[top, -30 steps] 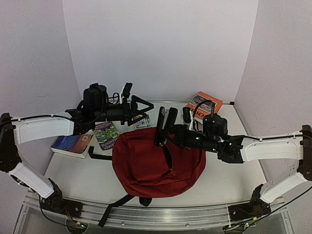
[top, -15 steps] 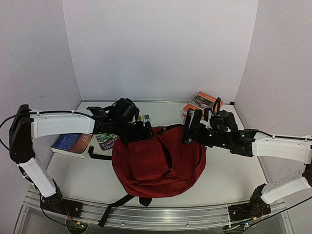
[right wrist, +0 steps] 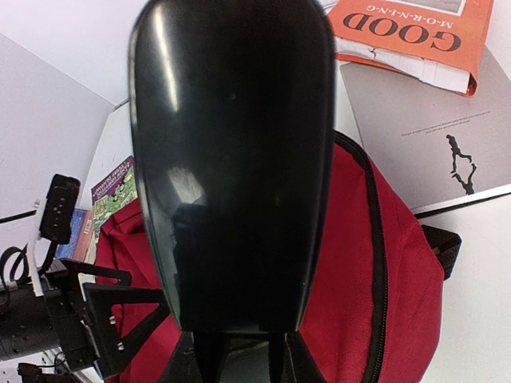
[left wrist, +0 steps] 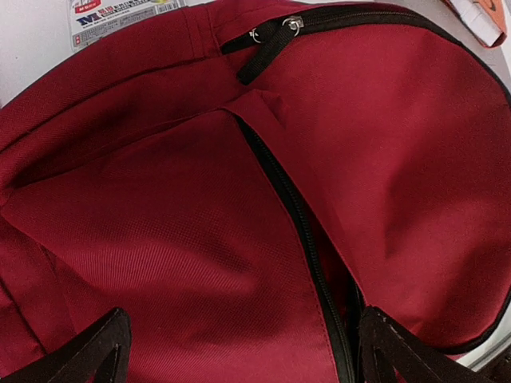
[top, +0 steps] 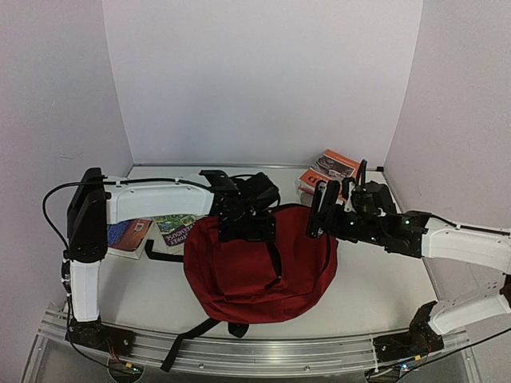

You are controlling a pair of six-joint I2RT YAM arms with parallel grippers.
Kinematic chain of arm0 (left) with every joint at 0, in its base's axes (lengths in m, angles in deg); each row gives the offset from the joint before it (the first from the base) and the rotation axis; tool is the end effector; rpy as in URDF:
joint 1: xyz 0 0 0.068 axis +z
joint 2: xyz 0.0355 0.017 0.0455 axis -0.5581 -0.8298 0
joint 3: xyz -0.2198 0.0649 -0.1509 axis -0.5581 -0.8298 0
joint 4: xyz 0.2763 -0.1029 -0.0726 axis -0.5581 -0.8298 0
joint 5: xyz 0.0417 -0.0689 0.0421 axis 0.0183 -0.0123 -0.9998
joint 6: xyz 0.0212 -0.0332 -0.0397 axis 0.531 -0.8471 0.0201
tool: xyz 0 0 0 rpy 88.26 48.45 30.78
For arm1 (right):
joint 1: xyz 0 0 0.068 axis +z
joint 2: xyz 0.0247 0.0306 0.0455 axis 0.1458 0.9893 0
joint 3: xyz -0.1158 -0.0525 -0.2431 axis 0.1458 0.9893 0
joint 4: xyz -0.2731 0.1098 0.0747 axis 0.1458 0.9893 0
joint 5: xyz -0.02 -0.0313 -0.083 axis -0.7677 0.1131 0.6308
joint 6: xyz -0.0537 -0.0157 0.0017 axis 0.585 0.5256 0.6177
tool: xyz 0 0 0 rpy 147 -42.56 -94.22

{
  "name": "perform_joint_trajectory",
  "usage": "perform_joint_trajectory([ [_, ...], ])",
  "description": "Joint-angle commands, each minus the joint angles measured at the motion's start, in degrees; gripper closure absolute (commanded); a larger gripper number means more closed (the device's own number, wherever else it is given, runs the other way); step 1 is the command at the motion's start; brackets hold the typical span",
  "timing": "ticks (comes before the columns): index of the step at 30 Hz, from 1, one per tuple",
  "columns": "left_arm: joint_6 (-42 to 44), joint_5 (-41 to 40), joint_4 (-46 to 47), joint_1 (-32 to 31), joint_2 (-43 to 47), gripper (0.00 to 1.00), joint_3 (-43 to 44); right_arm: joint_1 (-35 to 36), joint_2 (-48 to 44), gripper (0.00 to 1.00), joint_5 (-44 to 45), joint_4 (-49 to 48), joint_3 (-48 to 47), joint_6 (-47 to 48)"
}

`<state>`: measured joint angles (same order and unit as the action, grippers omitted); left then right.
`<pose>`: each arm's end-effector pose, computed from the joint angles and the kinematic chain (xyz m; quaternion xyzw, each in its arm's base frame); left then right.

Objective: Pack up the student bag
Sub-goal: Place the stationery in the student bag.

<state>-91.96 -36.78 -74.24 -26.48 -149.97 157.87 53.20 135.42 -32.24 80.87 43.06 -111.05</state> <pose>0.2419 -0.4085 0.2198 0.0561 0.9690 -0.1157 0.2107 0.2240 0.2178 0.2410 0.0140 0.8586 0.3298 0.3923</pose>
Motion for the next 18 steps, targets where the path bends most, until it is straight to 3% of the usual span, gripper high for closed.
perform_joint_trajectory([
  [1,0.4,-2.1,-7.8,-1.0,-4.1,0.0,5.8,0.3,-3.2,1.0,1.7,-3.8,0.3,0.8],
  [8,2.2,-0.4,-9.8,-1.8,-8.2,0.0,9.9,0.3,-3.6,1.0,1.5,-3.8,1.0,1.1],
  [13,2.6,-4.7,-16.9,-2.0,-10.1,0.02,13.9,0.3,-3.8,1.0,1.3,-3.8,1.0,1.4],
  [18,2.7,-6.9,-19.1,-2.0,-9.8,0.28,14.1,0.3,-2.8,1.0,-0.6,-3.8,0.7,1.8],
])
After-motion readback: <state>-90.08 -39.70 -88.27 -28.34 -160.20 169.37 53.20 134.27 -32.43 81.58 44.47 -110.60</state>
